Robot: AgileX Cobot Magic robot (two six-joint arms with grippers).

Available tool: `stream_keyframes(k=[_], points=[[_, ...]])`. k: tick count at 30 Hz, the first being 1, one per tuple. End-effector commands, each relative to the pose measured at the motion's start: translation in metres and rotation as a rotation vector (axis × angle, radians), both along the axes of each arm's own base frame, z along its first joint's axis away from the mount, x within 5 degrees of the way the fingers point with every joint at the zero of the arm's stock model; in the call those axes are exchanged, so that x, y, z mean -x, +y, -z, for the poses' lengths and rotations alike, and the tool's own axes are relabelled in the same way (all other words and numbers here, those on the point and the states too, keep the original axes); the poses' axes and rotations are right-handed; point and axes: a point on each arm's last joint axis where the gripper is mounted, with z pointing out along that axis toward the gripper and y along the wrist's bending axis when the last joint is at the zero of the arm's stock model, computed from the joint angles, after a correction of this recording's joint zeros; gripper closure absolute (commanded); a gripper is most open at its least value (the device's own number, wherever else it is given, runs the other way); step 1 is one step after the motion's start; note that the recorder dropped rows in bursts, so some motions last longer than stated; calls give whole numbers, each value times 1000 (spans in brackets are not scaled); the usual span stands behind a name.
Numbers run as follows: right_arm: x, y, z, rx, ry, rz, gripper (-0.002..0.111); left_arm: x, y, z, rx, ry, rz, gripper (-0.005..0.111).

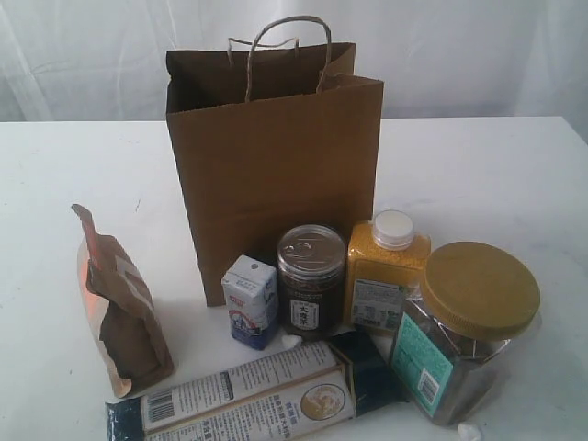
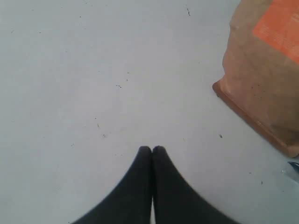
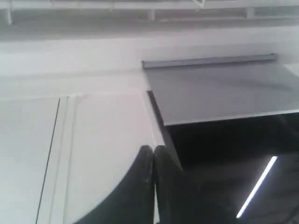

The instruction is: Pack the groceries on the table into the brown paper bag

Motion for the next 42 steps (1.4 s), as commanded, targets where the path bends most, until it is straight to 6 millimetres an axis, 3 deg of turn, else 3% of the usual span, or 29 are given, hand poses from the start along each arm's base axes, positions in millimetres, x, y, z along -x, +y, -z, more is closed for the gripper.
stream_keyframes(k=[1, 3, 5, 6, 7, 8, 10, 11, 13, 16, 18, 19, 22, 27, 30, 33, 36, 38, 42], points=[[-88, -1, 2, 46, 363, -19, 108, 2, 0, 3, -4, 32, 4, 107], [-129, -4, 26, 28, 637, -42, 108, 2, 0, 3, -4, 32, 4, 107], [-168, -5, 65, 62, 963, -31, 108, 2, 0, 3, -4, 32, 4, 107], [-199, -5, 109, 127, 1268, -21, 108, 2, 0, 3, -4, 32, 4, 107], [-211, -5, 132, 159, 1422, -32, 108, 2, 0, 3, -4, 32, 4, 107], [-223, -4, 171, 233, 1693, -63, 108, 2, 0, 3, -4, 32, 4, 107], [-228, -2, 209, 251, 1955, -140, 108, 2, 0, 3, -4, 32, 4, 107], [-227, -2, 215, 243, 2003, -161, 108, 2, 0, 3, -4, 32, 4, 107], [-223, 0, 217, 242, 2071, -189, 108, 2, 0, 3, -4, 32, 4, 107], [-207, 6, 190, 393, 2173, -262, 108, 2, 0, 3, -4, 32, 4, 107], [-193, 21, 168, 656, 2223, -454, 108, 2, 0, 3, -4, 32, 4, 107], [-187, 32, 158, 714, 2208, -594, 108, 2, 0, 3, -4, 32, 4, 107], [-186, 63, 144, 760, 2102, -729, 108, 2, 0, 3, -4, 32, 4, 107], [-183, 133, 164, 1079, 2098, -833, 108, 2, 0, 3, -4, 32, 4, 107], [-180, 164, 182, 1365, 2085, -773, 108, 2, 0, 3, -4, 32, 4, 107], [-180, 174, 193, 1538, 2107, -623, 108, 2, 0, 3, -4, 32, 4, 107], [-179, 174, 194, 1577, 2110, -567, 108, 2, 0, 3, -4, 32, 4, 107], [-179, 175, 194, 1534, 2134, -573, 101, 2, 0, 3, -4, 32, 4, 107], [-179, 175, 194, 1535, 2132, -575, 69, 2, 0, 3, -4, 32, 4, 107]])
